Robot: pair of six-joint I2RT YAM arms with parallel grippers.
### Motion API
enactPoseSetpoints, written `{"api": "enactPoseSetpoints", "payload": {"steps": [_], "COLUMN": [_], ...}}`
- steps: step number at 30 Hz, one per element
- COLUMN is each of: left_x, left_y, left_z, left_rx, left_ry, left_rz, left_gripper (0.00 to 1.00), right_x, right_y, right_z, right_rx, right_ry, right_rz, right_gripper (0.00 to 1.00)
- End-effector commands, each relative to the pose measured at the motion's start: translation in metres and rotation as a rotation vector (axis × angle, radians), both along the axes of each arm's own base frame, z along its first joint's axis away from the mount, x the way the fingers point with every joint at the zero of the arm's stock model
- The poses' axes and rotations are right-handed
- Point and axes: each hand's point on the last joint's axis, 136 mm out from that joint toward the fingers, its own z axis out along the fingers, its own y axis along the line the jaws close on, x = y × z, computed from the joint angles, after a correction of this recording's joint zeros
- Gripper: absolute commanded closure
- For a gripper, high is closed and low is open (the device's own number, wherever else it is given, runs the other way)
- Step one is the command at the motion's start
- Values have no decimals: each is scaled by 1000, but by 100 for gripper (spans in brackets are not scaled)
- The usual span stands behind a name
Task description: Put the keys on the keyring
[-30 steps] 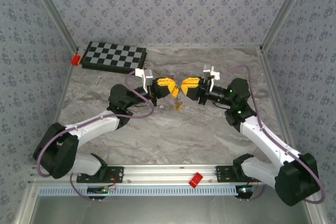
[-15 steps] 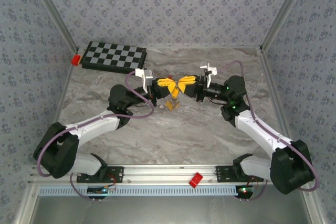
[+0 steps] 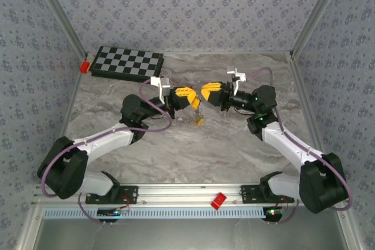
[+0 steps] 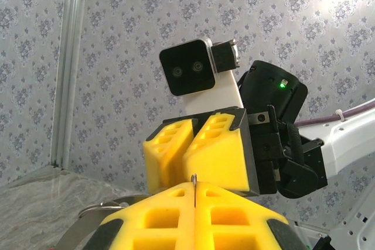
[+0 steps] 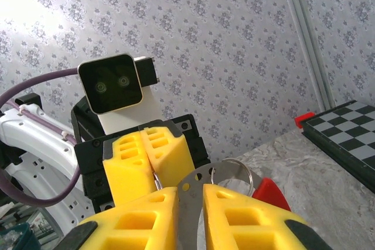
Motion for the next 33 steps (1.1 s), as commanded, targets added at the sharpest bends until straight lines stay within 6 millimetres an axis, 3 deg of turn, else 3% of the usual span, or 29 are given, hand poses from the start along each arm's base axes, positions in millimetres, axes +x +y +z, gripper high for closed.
{"api": "enactPoseSetpoints", "payload": {"steps": [1, 18, 26, 33], "left_x": [-11, -8, -4, 12], "left_y": [5, 5, 8, 12], "left_z": [20, 19, 16, 10], "left_rx": [-53, -57, -39, -8], "left_ry": [-63, -58, -60, -48], "left_rz": [-11, 3, 49, 152], "left_gripper": [100, 100, 100, 100], "right_x": [-2, -10, 2, -8], "right_y": [1, 22, 0, -14], "right_z": [-1, -24, -29, -21], "right_rx": [8, -53, -63, -68], "right_ry": [-1, 21, 34, -19], "right_rz": [24, 83, -59, -170], "right_gripper": [82, 81, 75, 73]}}
